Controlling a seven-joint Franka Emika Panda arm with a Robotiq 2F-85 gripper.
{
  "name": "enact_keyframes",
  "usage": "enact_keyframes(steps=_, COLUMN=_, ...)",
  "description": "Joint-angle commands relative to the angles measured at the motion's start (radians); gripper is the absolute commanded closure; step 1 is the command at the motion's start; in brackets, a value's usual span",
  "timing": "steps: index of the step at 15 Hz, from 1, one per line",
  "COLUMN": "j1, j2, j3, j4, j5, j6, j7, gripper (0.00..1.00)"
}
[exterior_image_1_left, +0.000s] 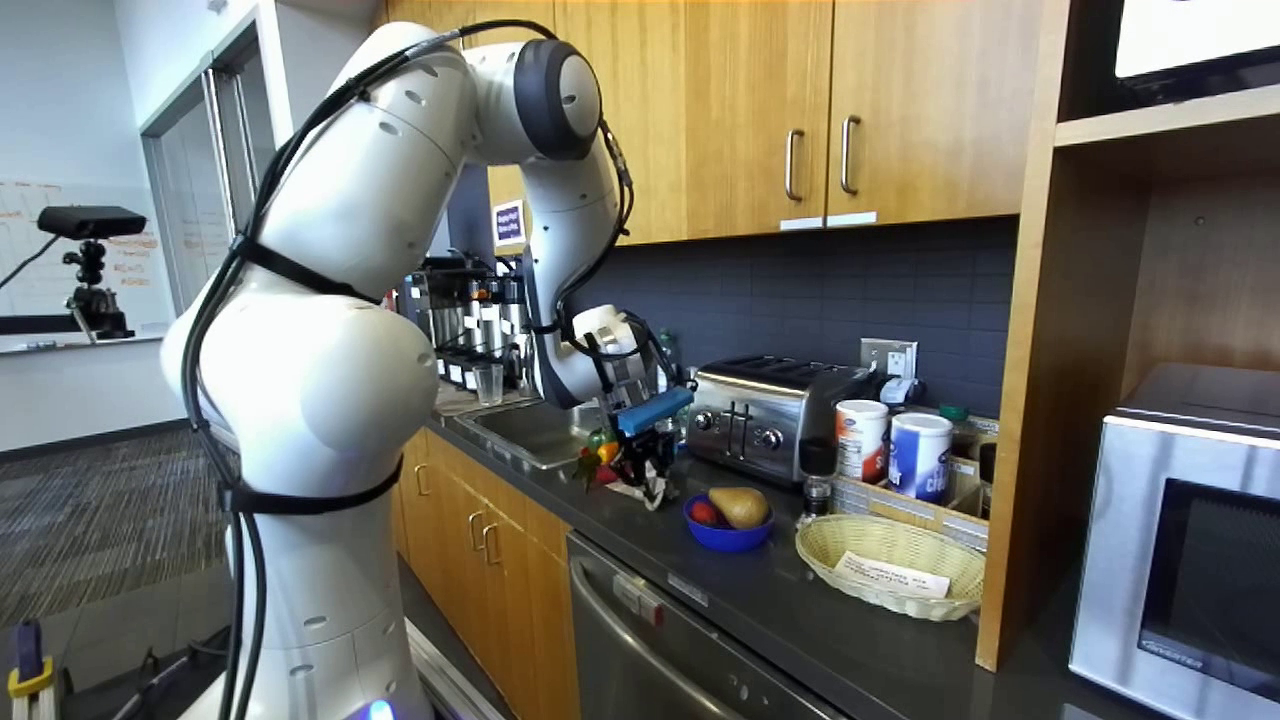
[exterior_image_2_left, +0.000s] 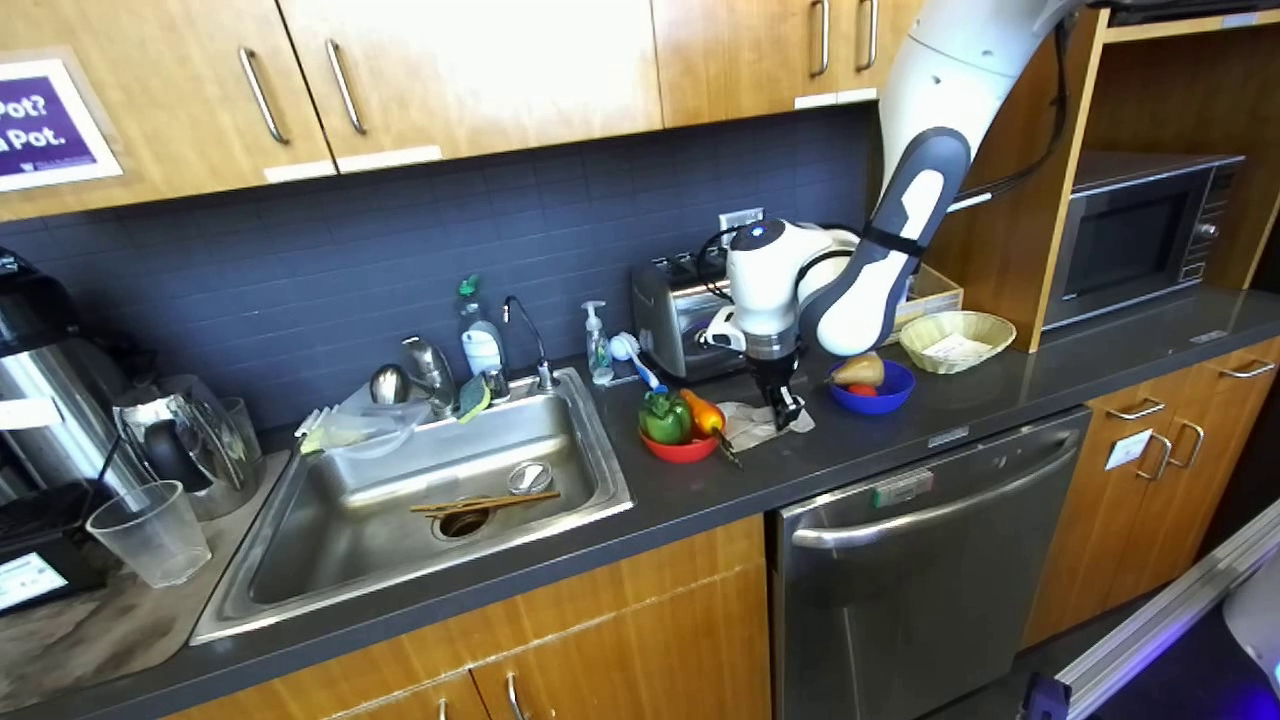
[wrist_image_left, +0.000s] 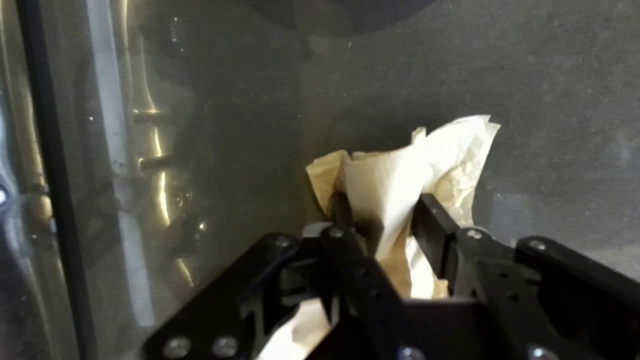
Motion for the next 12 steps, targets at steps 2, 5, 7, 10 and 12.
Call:
enact_keyframes(steps=2, j1=0.008, j2=0.035, j3=-0.025, j4=-0.022, j5=-0.017, j6=0.039, j7=0.066, gripper=0.24)
enact_keyframes(steps=5, j1=0.019, j2=0.018, j3=-0.035, j4=-0.037, j5=-0.022, j6=0.039, j7=0.118, gripper=0.05)
enact_keyframes(steps=7, j1=0.033, j2=0.003, j3=-0.038, j4=-0.05, j5=-0.024, j6=0.035, j7=0.155, gripper=0.0)
enact_keyframes(steps=10, j1=0.047, j2=-0.009, j3=-0.03, j4=-0.065, j5=-0.024, j6=0.037, j7=0.18, gripper=0.0)
enact_keyframes(steps=12, j1=0.06, j2=-0.013, j3=-0.026, j4=-0.07, j5=-0.026, j6=0.036, j7=0.189, gripper=0.0)
